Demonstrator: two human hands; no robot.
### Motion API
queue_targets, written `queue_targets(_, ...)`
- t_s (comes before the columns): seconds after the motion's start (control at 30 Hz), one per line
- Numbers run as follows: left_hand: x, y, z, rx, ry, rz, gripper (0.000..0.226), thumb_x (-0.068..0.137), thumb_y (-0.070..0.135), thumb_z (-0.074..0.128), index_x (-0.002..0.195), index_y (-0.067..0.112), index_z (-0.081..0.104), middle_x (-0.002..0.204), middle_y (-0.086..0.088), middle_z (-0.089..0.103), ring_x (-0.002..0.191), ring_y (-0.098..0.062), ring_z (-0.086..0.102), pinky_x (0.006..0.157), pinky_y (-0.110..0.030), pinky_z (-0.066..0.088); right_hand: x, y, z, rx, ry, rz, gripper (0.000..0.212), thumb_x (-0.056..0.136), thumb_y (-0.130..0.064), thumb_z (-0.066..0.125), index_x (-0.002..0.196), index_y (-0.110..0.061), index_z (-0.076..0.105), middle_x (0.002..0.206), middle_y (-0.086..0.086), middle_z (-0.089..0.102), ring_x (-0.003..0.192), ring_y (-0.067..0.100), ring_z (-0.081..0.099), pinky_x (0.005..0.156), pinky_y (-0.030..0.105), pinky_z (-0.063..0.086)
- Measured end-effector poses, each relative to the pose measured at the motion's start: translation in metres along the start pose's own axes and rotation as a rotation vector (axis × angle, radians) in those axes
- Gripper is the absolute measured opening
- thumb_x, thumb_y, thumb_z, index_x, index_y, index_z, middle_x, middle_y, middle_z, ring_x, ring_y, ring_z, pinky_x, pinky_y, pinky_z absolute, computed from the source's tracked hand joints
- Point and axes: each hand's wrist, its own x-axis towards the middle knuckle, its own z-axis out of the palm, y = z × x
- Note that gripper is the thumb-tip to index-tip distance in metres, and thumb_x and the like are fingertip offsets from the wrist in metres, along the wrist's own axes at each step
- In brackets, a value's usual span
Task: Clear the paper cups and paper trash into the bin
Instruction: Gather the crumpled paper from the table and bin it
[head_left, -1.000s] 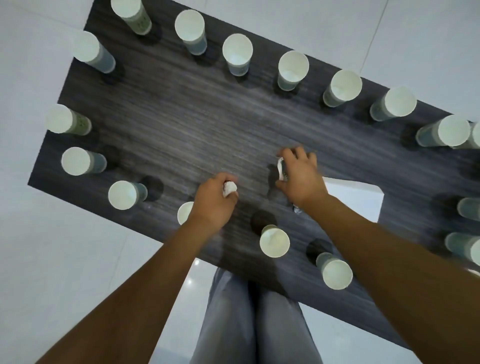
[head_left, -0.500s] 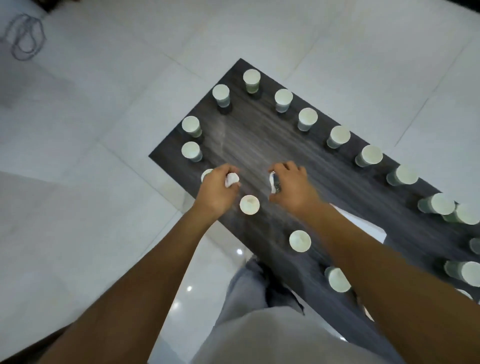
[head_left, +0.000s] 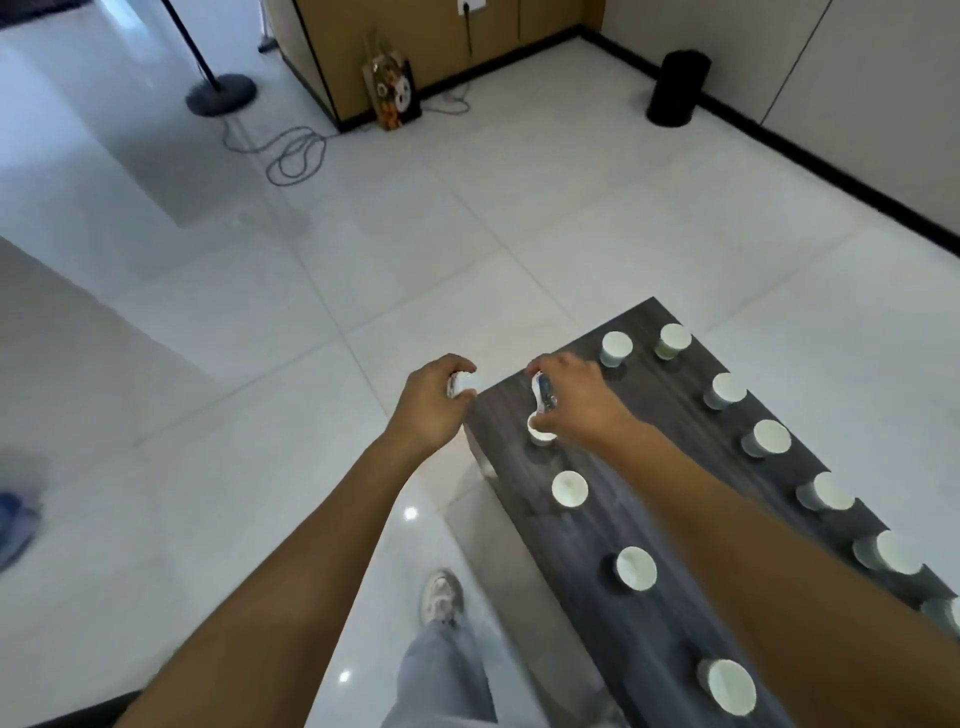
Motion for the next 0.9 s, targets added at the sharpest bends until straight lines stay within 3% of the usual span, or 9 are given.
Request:
queue_targets(0.17,0.066,-0.041,-0.087,-0.001,-0.009,0.001,0.026,0.088,0.01,0.058,0.113,0.017,0.061,0.108,0.002,0.058,0.089,-0.014,0.055,0.06,-0.014,0.04,0.081,-0.077,0.016,0.053,0.008,-0.013,0.06,0.077,-0.017,0.071,0.131,-0.023,0.046,0.129,0.002,0.043,0.117,0.027,0.036,0.087,0.033,0.043)
queue_targets(0.33,0.133,-0.068,-0.146,0.025,-0.034,0.004,0.025,0.087,0.009,0.059,0.111,0.016,0.061,0.106,0.002,0.06,0.09,-0.014,0.055,0.071,-0.022,0.042,0.149,-0.118,0.016,0.101,0.019,0.016,0.06,0.078,-0.017,0.071,0.131,-0.024,0.046,0.13,0.0,0.042,0.116,0.023,0.035,0.084,0.032,0.044)
queue_targets(0.47,0.203,-0.071,-0.174,0.009,-0.078,0.029,0.025,0.087,0.01,0.059,0.111,0.016,0.061,0.102,0.002,0.06,0.088,-0.014,0.056,0.072,-0.022,0.042,0.209,-0.127,0.005,0.156,0.042,0.076,0.059,0.079,-0.019,0.073,0.131,-0.024,0.045,0.131,0.0,0.042,0.118,0.023,0.035,0.087,0.031,0.044)
queue_targets(0.63,0.324,-0.053,-0.199,0.027,-0.091,0.101,0.026,0.088,0.006,0.057,0.114,0.011,0.061,0.101,0.001,0.058,0.089,-0.012,0.054,0.065,-0.009,0.039,0.325,-0.127,-0.026,0.169,0.063,0.105,0.059,0.079,-0.018,0.074,0.131,-0.023,0.046,0.132,0.0,0.041,0.12,0.024,0.035,0.088,0.029,0.043)
queue_targets(0.8,0.445,-0.024,-0.227,0.05,-0.087,0.119,0.028,0.088,0.008,0.057,0.115,0.011,0.061,0.1,0.002,0.059,0.09,-0.012,0.055,0.074,-0.018,0.04,0.447,-0.135,-0.073,0.199,0.093,0.092,0.061,0.078,-0.018,0.074,0.132,-0.023,0.046,0.132,0.001,0.042,0.119,0.024,0.035,0.088,0.031,0.044)
queue_targets(0.9,0.503,-0.008,-0.239,0.073,-0.107,0.135,0.027,0.087,0.008,0.057,0.114,0.011,0.062,0.099,0.001,0.06,0.087,-0.012,0.056,0.069,-0.015,0.041,0.493,-0.133,-0.102,0.201,0.107,0.116,0.062,0.078,-0.019,0.075,0.133,-0.023,0.046,0.133,0.002,0.042,0.12,0.025,0.035,0.091,0.031,0.043)
